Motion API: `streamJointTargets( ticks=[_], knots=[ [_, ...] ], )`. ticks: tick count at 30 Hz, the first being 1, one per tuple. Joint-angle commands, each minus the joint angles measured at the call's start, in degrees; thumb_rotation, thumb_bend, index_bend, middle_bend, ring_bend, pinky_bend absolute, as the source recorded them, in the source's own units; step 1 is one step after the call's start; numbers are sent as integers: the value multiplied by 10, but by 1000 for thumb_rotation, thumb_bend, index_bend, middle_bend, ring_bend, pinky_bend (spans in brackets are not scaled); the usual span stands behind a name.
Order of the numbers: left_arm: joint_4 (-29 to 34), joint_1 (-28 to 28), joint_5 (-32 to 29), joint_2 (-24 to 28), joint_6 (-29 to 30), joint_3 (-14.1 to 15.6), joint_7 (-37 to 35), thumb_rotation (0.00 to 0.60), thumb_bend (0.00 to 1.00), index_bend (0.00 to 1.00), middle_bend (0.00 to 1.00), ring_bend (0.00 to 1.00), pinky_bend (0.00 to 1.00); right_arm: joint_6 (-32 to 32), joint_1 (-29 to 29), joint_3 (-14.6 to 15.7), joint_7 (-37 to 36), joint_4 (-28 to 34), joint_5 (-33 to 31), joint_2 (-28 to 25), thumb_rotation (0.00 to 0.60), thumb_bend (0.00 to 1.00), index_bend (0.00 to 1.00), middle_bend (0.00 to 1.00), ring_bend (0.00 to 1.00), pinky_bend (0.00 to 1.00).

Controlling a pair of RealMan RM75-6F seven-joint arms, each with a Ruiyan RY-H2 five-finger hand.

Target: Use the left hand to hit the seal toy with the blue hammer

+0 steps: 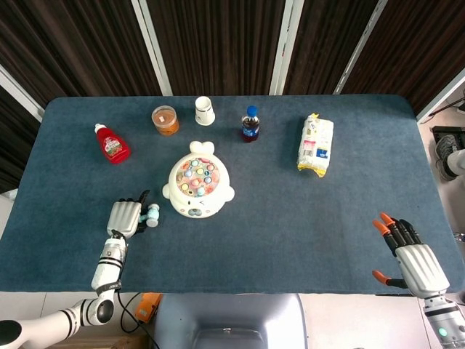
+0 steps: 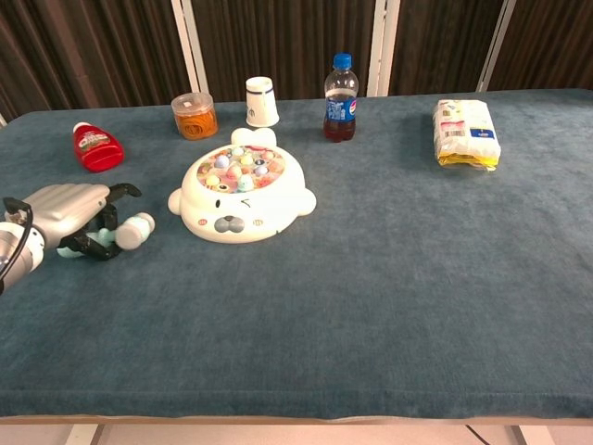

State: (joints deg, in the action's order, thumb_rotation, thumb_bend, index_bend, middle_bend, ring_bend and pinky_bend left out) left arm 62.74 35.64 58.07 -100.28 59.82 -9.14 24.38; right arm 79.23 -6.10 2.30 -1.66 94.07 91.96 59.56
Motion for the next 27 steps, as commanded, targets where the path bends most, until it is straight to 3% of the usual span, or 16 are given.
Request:
streamJointTargets(
  ticks=[1,6,19,27],
  knots=[
    [1,-1,0,2,-3,-2,0,492,405,98,328,325,335,0,0,-1,0,0,-2,0,600,232,0,0,0,0],
    [3,-2,-1,6,-10,-8,-5,477,404,90,287,278,315,1,0,-2,-1,0,-3,0,600,232,0,0,0,0],
    [59,-4,-28,36,-40,-29,-27,477,400,117,314,277,324,-1,0,-1,1,0,-4,0,600,232,0,0,0,0],
    [138,1,-118,89,-112,-54,-50,421,400,181,339,284,322,0,0,-1,3,0,-3,1,600,232,0,0,0,0]
  ],
)
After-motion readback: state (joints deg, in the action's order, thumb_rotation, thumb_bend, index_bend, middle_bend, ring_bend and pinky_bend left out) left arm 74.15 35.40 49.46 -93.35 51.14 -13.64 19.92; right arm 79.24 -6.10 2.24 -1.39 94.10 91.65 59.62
